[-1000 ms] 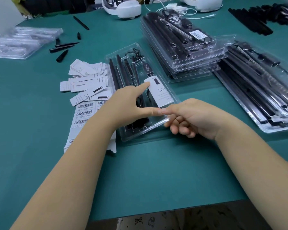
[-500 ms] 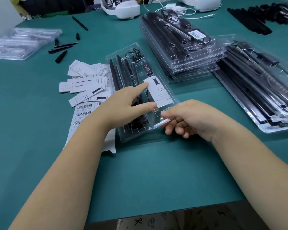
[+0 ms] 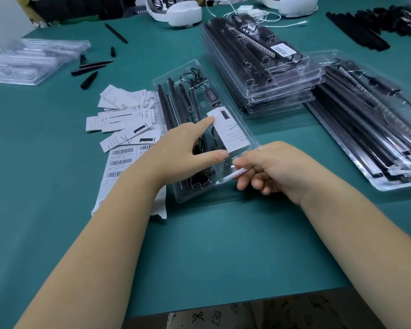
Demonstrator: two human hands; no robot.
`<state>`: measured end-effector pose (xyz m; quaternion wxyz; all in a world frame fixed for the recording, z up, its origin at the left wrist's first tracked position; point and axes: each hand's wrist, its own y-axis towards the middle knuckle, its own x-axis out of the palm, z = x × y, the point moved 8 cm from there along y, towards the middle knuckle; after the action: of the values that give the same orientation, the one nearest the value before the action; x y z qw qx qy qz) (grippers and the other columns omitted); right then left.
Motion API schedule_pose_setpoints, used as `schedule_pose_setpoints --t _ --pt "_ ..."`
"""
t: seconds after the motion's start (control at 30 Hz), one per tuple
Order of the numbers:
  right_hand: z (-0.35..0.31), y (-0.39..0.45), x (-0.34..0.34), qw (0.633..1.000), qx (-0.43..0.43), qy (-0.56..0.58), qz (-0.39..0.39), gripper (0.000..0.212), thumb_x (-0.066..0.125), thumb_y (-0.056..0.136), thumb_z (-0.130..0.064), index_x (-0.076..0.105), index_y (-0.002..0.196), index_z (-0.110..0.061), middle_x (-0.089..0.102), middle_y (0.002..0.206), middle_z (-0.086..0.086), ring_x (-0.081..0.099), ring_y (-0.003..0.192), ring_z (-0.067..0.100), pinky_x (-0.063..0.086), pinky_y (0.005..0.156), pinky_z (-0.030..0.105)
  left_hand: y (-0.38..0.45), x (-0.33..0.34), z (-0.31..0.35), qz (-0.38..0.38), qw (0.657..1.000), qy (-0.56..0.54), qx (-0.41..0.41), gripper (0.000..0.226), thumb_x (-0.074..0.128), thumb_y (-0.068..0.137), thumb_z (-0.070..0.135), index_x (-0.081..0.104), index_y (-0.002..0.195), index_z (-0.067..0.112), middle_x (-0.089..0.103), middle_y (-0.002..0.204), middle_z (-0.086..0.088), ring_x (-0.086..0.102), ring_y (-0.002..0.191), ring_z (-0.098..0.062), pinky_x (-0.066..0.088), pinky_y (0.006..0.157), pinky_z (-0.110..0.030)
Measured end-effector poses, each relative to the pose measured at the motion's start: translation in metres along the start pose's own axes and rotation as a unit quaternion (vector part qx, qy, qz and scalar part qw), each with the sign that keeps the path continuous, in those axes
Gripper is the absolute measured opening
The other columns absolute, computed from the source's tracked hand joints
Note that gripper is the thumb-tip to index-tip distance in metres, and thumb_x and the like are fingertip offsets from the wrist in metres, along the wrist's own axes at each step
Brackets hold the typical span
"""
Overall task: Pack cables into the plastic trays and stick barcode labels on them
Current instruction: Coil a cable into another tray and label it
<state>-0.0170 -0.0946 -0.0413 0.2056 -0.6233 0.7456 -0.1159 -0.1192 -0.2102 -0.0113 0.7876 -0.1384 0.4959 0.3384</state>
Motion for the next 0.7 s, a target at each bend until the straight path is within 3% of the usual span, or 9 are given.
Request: schedule_pose_setpoints --t 0.4,0.57,0.7 --pt "-0.0031 -0.0010 -0.0067 0.997 -0.016 0.016 0.072 0.028 0.061 0.079 -0.019 0.060 0.052 -0.013 0.052 0.042 0.003 0.030 0.033 0.010 0.025 0.034 0.015 -0.0011 0.0000 0.0076 0.029 0.999 0.013 0.014 0.085 0.046 0.075 0.066 0.030 0.149 0.026 0.038 0.086 0.024 0.037 0.086 -0.007 0.027 0.069 -0.012" --pt "-0.0030 -0.0018 -0.0004 0.998 -0.027 0.001 0.051 0.022 0.061 0.085 -0.024 0.065 0.068 -0.011 0.067 0.057 0.006 0.041 0.035 0.009 0.034 0.035 0.017 -0.0021 -0.0011 0.0047 0.021 1.000 0.006 0.008 0.084 0.047 0.074 0.065 0.030 0.148 0.029 0.042 0.105 0.013 0.036 0.096 -0.004 0.028 0.081 -0.023" --pt "-0.0003 0.0012 -0.0044 0.998 -0.018 -0.004 0.057 0.019 0.064 0.086 -0.027 0.069 0.075 -0.012 0.062 0.051 -0.005 0.043 0.037 0.004 0.039 0.037 0.017 -0.0006 0.0019 0.0064 0.015 1.000 0.025 0.008 0.082 0.051 0.079 0.066 0.030 0.148 0.028 0.037 0.089 0.023 0.037 0.091 -0.007 0.027 0.078 -0.023"
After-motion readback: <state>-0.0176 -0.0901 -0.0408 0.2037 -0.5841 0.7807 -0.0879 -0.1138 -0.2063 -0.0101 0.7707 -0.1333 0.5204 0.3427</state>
